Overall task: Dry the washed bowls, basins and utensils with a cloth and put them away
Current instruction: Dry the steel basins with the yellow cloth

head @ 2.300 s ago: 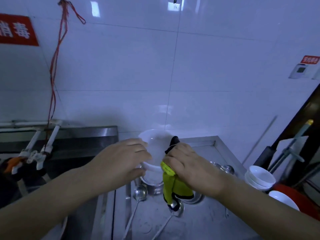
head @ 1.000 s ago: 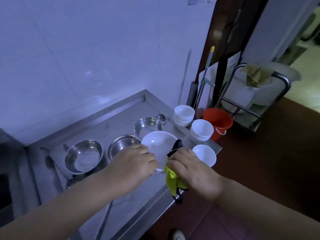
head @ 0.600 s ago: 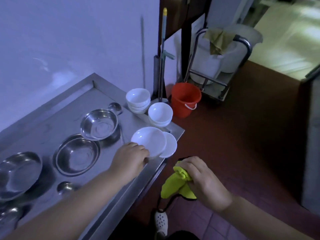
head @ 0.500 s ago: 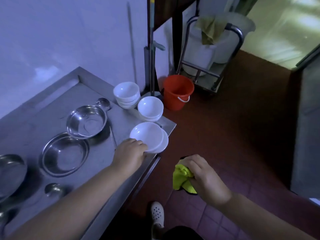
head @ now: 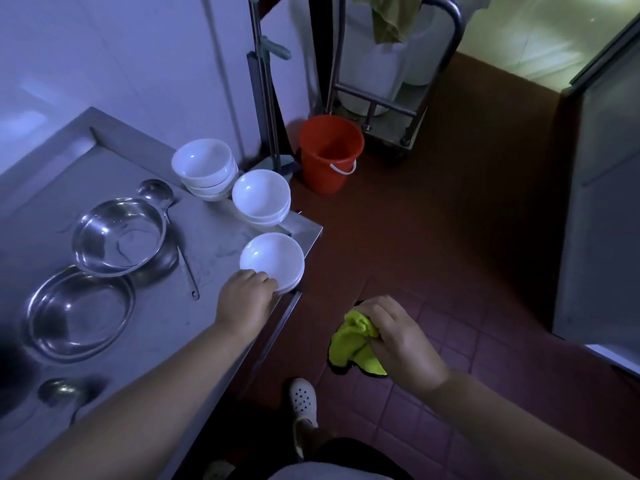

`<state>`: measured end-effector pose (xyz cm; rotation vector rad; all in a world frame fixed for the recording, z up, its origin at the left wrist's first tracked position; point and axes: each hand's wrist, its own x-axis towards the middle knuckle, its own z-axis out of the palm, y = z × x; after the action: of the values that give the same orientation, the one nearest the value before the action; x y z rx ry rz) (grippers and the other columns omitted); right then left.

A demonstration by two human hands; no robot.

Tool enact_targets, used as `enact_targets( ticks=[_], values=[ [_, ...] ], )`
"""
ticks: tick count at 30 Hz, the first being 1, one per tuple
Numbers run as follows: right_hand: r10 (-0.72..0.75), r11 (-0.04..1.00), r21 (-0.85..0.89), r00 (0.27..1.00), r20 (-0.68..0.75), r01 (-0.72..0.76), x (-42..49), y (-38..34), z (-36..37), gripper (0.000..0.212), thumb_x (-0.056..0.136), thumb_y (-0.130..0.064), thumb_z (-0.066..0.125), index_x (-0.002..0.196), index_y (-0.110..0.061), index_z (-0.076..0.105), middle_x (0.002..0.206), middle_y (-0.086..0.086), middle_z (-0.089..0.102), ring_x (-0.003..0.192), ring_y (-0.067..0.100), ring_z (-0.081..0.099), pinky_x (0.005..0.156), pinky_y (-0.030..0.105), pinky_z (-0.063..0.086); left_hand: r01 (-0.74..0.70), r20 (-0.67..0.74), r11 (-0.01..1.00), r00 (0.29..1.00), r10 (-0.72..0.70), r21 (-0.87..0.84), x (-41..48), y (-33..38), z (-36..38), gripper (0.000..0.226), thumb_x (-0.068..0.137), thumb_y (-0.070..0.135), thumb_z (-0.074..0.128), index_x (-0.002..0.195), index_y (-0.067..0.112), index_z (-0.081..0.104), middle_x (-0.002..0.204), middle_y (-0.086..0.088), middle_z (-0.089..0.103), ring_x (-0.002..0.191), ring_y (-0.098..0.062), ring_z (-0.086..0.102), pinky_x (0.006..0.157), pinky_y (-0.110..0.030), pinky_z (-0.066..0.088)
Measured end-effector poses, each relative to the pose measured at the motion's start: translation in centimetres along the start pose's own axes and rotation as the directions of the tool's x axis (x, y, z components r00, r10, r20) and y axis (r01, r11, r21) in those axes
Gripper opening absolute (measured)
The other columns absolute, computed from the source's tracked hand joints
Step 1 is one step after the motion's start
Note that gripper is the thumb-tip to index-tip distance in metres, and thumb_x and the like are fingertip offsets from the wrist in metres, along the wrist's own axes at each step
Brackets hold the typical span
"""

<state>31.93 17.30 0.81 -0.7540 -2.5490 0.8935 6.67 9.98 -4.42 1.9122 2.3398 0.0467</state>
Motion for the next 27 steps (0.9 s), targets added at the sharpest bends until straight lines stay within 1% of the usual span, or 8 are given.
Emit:
enact_targets(
  ticks=[2, 6, 12, 15, 18, 22, 24, 27],
  values=[
    [-0.037, 0.999, -0.018, 0.999, 0.02, 0.037, 0.4, -0.2, 0.1, 0.044, 0.072, -0.005, 0.038, 0.112, -0.021, 0.049, 0.106, 0.001, 0.057, 0.1, 0.021, 0.056, 0.08, 0.043, 0.05, -0.019, -0.017, 1.0, 1.0, 0.02, 0.013, 0.0, 0.1, 0.2, 0.03, 0.035, -0.006, 0.079, 0.051, 0.013, 0.061, 0.048, -0.003, 0.05, 0.048, -0.028, 0.052, 0.045, -0.027, 0.042],
    [-0.105, 0.994, -0.024, 0.994, 0.025, 0.106, 1.3, -0.8, 0.8, 0.04, 0.076, -0.001, 0.05, 0.111, -0.02, 0.05, 0.105, -0.001, 0.056, 0.098, 0.017, 0.054, 0.078, 0.04, 0.051, -0.074, -0.048, 0.997, 0.996, 0.075, 0.024, 0.0, 0.0, 0.0, 0.032, 0.031, -0.008, 0.076, 0.049, 0.012, 0.057, 0.048, -0.003, 0.049, 0.047, -0.027, 0.052, 0.047, -0.024, 0.041],
    [-0.18, 0.984, 0.017, 0.981, 0.077, 0.179, 3.0, -3.3, 2.4, 0.056, 0.066, 0.008, 0.058, 0.113, -0.022, 0.049, 0.109, -0.007, 0.051, 0.099, 0.016, 0.053, 0.082, 0.035, 0.047, -0.104, -0.164, 0.994, 0.981, 0.105, 0.019, -0.9, -1.3, -0.7, 0.032, 0.033, 0.001, 0.067, 0.06, 0.017, 0.063, 0.058, 0.002, 0.057, 0.058, -0.024, 0.059, 0.062, -0.026, 0.04],
    [-0.218, 0.975, 0.064, 0.97, 0.104, 0.212, 4.7, -6.2, 3.6, 0.046, 0.07, -0.001, 0.047, 0.112, -0.021, 0.049, 0.106, -0.003, 0.054, 0.096, 0.021, 0.056, 0.081, 0.037, 0.047, -0.032, -0.243, 0.999, 0.97, 0.025, -0.023, -2.6, -3.6, -1.3, 0.029, 0.045, 0.013, 0.075, 0.073, 0.016, 0.069, 0.071, 0.002, 0.065, 0.067, -0.024, 0.062, 0.069, -0.026, 0.035],
    [-0.252, 0.966, 0.092, 0.958, 0.136, 0.241, 7.0, -9.4, 5.4, 0.039, 0.075, -0.009, 0.045, 0.111, -0.021, 0.05, 0.104, 0.0, 0.056, 0.093, 0.025, 0.056, 0.079, 0.039, 0.048, 0.093, -0.304, 0.994, 0.947, -0.108, -0.065, -4.9, -7.8, -2.2, 0.025, 0.067, 0.03, 0.057, 0.08, 0.013, 0.069, 0.078, -0.002, 0.067, 0.075, -0.023, 0.058, 0.069, -0.028, 0.036],
    [-0.318, 0.947, 0.111, 0.932, 0.176, 0.302, 10.8, -13.8, 8.6, 0.035, 0.08, -0.011, 0.045, 0.113, -0.02, 0.05, 0.105, 0.005, 0.059, 0.096, 0.021, 0.053, 0.085, 0.032, 0.043, 0.332, -0.168, 0.941, 0.926, -0.339, -0.069, -7.9, -15.6, -2.7, 0.031, 0.069, 0.03, 0.045, 0.081, 0.011, 0.067, 0.076, -0.008, 0.063, 0.07, -0.031, 0.061, 0.055, -0.03, 0.047],
    [-0.324, 0.945, 0.1, 0.927, 0.19, 0.311, 12.9, -15.7, 10.6, 0.034, 0.078, -0.011, 0.046, 0.112, -0.02, 0.05, 0.102, 0.007, 0.06, 0.094, 0.021, 0.053, 0.084, 0.03, 0.042, 0.522, -0.084, 0.831, 0.835, -0.544, -0.191, -8.5, -19.3, -2.9, 0.027, 0.077, 0.027, 0.047, 0.088, 0.008, 0.064, 0.086, -0.012, 0.063, 0.082, -0.034, 0.06, 0.06, -0.036, 0.047],
    [-0.319, 0.948, 0.082, 0.927, 0.196, 0.308, 15.4, -17.8, 13.8, 0.036, 0.074, -0.009, 0.046, 0.109, -0.017, 0.052, 0.097, 0.007, 0.06, 0.091, 0.019, 0.052, 0.083, 0.025, 0.04, 0.718, 0.052, 0.536, 0.618, -0.784, -0.445, -8.1, -23.8, -2.5, 0.024, 0.086, 0.023, 0.052, 0.1, 0.004, 0.06, 0.1, -0.017, 0.065, 0.097, -0.036, 0.06, 0.074, -0.041, 0.046]
  ],
)
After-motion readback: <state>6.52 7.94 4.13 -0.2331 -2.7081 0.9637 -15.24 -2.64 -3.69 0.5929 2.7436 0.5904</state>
